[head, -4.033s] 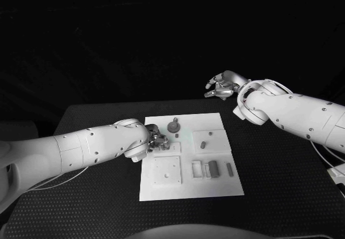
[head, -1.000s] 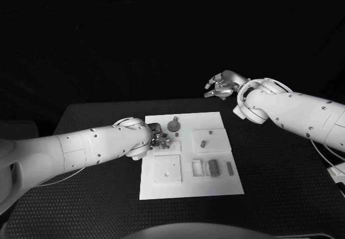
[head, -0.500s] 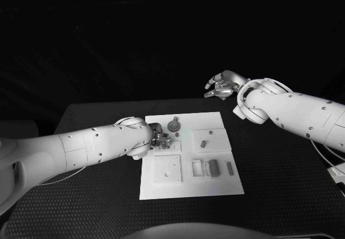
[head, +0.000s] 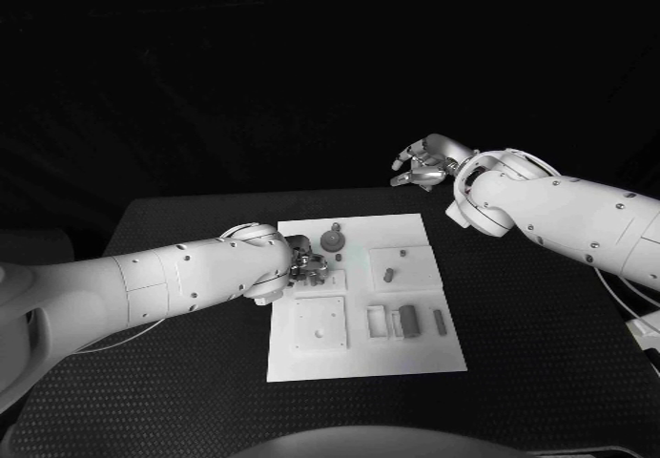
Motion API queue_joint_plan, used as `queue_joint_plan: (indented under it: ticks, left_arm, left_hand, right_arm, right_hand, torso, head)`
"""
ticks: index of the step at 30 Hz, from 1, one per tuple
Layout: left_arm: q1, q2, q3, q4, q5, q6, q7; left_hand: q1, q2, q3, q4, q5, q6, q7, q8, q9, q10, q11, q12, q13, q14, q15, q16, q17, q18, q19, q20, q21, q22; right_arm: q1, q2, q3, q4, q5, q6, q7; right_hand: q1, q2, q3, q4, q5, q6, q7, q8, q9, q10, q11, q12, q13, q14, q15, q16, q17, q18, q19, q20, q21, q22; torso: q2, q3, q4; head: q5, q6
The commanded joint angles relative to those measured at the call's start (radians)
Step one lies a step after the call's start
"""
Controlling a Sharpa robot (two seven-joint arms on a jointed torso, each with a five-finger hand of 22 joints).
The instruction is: Assemble the parts on the task board
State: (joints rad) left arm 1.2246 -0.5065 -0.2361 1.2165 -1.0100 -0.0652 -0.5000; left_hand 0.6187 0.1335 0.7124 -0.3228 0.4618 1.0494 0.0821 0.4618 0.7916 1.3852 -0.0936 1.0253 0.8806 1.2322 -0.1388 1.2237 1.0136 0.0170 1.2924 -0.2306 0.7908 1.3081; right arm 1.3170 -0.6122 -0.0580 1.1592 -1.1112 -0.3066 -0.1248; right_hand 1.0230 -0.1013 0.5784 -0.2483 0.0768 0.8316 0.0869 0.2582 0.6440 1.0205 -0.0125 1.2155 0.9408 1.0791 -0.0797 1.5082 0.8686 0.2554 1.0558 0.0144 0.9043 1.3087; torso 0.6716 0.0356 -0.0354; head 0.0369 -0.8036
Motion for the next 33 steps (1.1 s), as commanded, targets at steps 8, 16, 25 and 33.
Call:
queue_joint_plan:
  ticks: [8, 16, 25, 33]
  left_arm:
    - [-0.003, 0.01, -0.001, -0.001, -0.006, -0.002, 0.005]
    - [-0.003, 0.009, -0.001, 0.001, 0.006, 0.022, 0.003]
    - [-0.003, 0.003, -0.001, 0.002, 0.011, 0.017, 0.004]
    - [-0.003, 0.001, -0.001, -0.001, 0.013, -0.002, 0.006]
  left_hand:
    - [-0.029, 0.033, 0.07, 0.031, -0.005, 0.193, -0.11, 0.014, 0.004, -0.013, -0.038, 0.006, -0.004, 0.002, -0.002, 0.008, -0.007, 0.058, 0.013, 0.001, 0.003, 0.017]
    - [-0.05, 0.005, 0.029, 0.034, -0.026, 0.19, -0.107, 0.013, 0.005, -0.012, -0.034, 0.002, -0.007, 0.0, -0.003, 0.005, -0.012, 0.06, 0.017, 0.001, -0.002, 0.014]
    - [-0.05, -0.127, -0.105, 0.053, -0.162, 0.172, -0.103, 0.007, 0.004, -0.024, -0.031, -0.005, -0.016, -0.013, -0.012, 0.004, -0.016, 0.065, 0.011, -0.002, -0.022, 0.012]
    - [-0.056, -0.185, -0.13, 0.099, -0.304, 0.167, -0.104, 0.006, 0.003, -0.029, -0.032, -0.003, -0.021, -0.018, -0.017, 0.006, -0.019, 0.067, 0.009, -0.006, -0.034, 0.014]
  right_arm:
    - [0.0, 0.0, 0.0, 0.001, -0.002, 0.014, 0.005]
    - [0.0, -0.001, 0.0, 0.001, -0.002, 0.014, 0.005]
    - [0.0, -0.002, 0.0, 0.001, -0.002, 0.015, 0.006]
    - [0.0, -0.002, 0.0, 0.001, -0.002, 0.016, 0.007]
  right_hand:
    - [0.002, 0.012, 0.002, -0.007, 0.003, 0.085, 0.054, -0.006, 0.001, -0.087, 0.043, 0.002, -0.002, -0.005, 0.006, -0.003, -0.001, 0.006, -0.004, 0.002, -0.006, 0.016]
    - [0.002, 0.012, 0.002, -0.008, 0.003, 0.085, 0.054, -0.006, 0.001, -0.087, 0.043, 0.002, -0.002, -0.005, 0.006, -0.003, -0.001, 0.006, -0.004, 0.003, -0.006, 0.016]
    - [0.001, 0.011, 0.002, -0.008, 0.003, 0.084, 0.054, -0.006, 0.001, -0.087, 0.043, 0.002, -0.002, -0.005, 0.006, -0.004, -0.001, 0.006, -0.005, 0.003, -0.006, 0.016]
    - [0.001, 0.01, 0.002, -0.009, 0.003, 0.084, 0.054, -0.006, 0.001, -0.088, 0.043, 0.002, -0.002, -0.005, 0.006, -0.004, -0.001, 0.006, -0.005, 0.003, -0.007, 0.016]
  torso:
    - [0.001, -0.0008, 0.0002]
    - [0.001, -0.0012, 0.0004]
    - [0.001, -0.0018, 0.0015]
    - [0.001, -0.0019, 0.0016]
  head:
    - [0.002, 0.0]
    - [0.0, 0.0]
    - [-0.004, 0.0]
    - [-0.005, 0.0]
